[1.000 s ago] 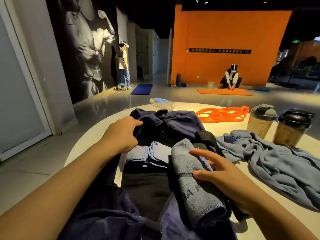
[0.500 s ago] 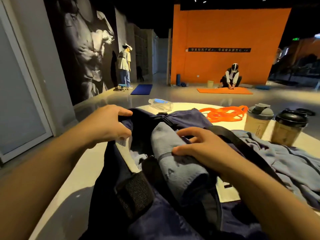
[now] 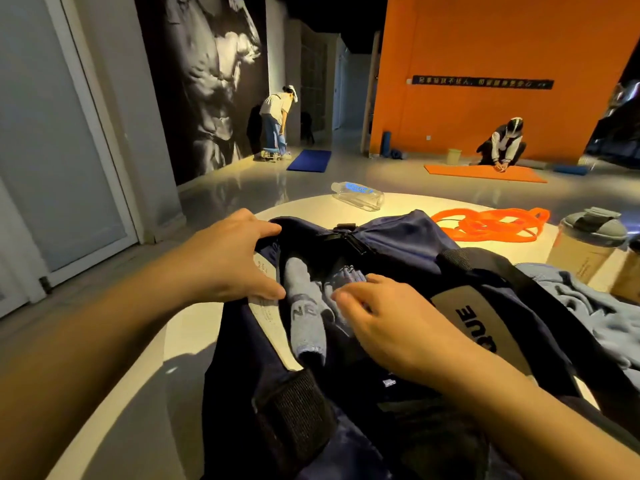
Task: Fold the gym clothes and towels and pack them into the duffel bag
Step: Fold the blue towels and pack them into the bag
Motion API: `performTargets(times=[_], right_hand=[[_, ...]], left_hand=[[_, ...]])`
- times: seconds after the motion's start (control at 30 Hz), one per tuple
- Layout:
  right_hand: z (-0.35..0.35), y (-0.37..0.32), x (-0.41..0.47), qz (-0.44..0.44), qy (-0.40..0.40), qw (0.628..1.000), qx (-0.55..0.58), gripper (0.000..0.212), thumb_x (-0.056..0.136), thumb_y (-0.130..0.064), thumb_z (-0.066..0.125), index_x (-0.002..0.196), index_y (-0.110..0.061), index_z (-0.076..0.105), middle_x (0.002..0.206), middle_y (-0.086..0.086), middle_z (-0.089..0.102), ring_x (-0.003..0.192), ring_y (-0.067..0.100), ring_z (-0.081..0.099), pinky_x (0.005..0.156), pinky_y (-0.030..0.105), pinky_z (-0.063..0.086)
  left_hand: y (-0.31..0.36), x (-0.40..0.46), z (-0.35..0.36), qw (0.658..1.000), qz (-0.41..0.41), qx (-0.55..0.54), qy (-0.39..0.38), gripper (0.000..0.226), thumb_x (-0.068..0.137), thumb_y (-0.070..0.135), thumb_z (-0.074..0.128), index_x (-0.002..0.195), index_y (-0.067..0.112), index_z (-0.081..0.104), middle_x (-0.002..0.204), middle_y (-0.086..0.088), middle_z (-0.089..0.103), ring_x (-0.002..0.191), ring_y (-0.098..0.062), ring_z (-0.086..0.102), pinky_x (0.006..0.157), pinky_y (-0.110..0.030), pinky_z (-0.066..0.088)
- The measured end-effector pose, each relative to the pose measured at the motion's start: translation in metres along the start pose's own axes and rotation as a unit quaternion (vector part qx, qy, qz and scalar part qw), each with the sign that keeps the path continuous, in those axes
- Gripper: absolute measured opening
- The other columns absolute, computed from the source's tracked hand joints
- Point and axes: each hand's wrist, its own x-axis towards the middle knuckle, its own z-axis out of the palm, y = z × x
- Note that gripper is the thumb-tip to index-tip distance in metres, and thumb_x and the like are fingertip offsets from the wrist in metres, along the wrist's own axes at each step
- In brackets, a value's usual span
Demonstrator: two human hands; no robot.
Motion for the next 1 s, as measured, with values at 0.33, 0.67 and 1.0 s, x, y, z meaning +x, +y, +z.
performTargets(times=[0.33, 0.67, 1.0], right_hand=[[0.054, -0.001, 0.033, -0.021, -0.106, 0.987, -0.117, 0.060, 0.093, -0.059, 0.010, 0.150, -0.042, 0.004, 0.160, 0.006, 0.009, 0.142, 0.034, 0.016, 0.113, 0.050, 0.018], [0.052, -0.007, 0.041, 0.003, -0.073, 0.981, -0.178, 0.056, 0.099, -0.054, 0.021, 0.150, -0.036, 0.010, 0.156, 0.014, 0.015, 0.138, 0.036, 0.023, 0.111, 0.050, 0.018], [0.066, -0.001, 0.061, 0.095, -0.143, 0.979, -0.113, 0.090, 0.082, -0.080, 0.025, 0.153, -0.031, 0.000, 0.150, 0.019, 0.029, 0.133, 0.037, 0.035, 0.099, 0.045, 0.037]], left_hand=[[0.004, 0.012, -0.017, 0.999, 0.014, -0.026, -0.036, 0.097, 0.067, 0.018, 0.085, 0.147, 0.033, 0.031, 0.138, 0.010, 0.037, 0.114, -0.010, 0.042, 0.082, -0.022, 0.036], [0.002, 0.018, -0.022, 0.996, 0.009, -0.035, -0.079, 0.096, 0.068, 0.022, 0.084, 0.146, 0.036, 0.030, 0.144, 0.009, 0.037, 0.109, -0.005, 0.038, 0.087, -0.020, 0.034], [-0.003, 0.033, -0.022, 0.995, -0.005, -0.055, -0.080, 0.095, 0.068, 0.013, 0.084, 0.145, 0.035, 0.034, 0.145, 0.009, 0.038, 0.108, -0.007, 0.041, 0.088, -0.021, 0.036]])
